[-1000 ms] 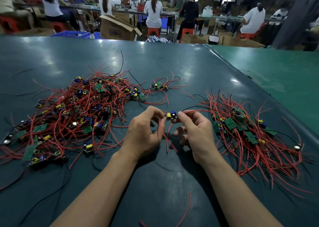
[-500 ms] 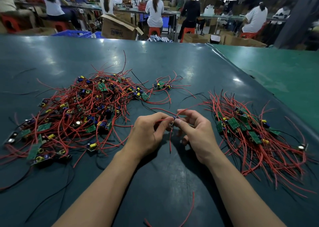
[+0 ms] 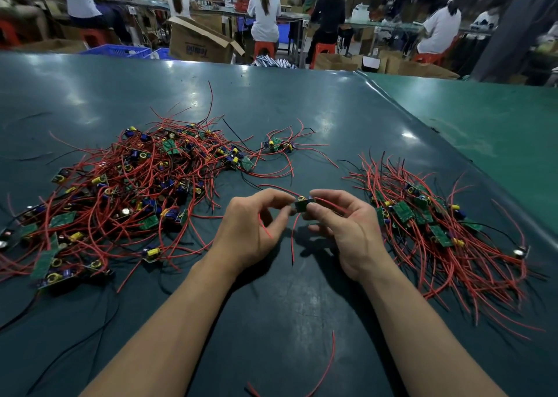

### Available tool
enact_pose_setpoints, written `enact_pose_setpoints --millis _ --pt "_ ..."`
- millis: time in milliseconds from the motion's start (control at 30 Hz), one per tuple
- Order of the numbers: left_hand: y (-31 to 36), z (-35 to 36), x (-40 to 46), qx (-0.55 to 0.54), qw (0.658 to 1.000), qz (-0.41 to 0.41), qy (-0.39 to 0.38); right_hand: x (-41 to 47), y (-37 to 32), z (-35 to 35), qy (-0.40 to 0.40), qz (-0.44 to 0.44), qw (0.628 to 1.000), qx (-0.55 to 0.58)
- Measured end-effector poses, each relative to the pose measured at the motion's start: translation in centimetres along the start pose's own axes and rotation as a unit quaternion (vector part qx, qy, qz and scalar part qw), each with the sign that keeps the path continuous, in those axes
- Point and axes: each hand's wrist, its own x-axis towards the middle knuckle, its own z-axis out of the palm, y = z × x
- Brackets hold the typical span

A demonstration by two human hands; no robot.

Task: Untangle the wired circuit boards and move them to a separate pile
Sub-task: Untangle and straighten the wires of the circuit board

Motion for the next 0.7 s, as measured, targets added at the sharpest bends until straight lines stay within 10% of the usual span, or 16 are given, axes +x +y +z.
enact_pose_setpoints --millis 300,533,700 --pt "-0.2 0.2 0.4 0.151 0.981 -0.114 0.032 -0.5 -3.6 -1.2 0.079 -0.053 0.985 0.144" --pt "-0.3 0.5 0.5 0.176 0.979 -0.1 0.024 5.7 -7.9 4.2 0.0 0.004 1.0 0.028" --pt "-0.6 0.8 0.7 0.209 0.974 -0.091 0.003 11.2 -7.1 8.7 0.163 0.133 0.963 0.167"
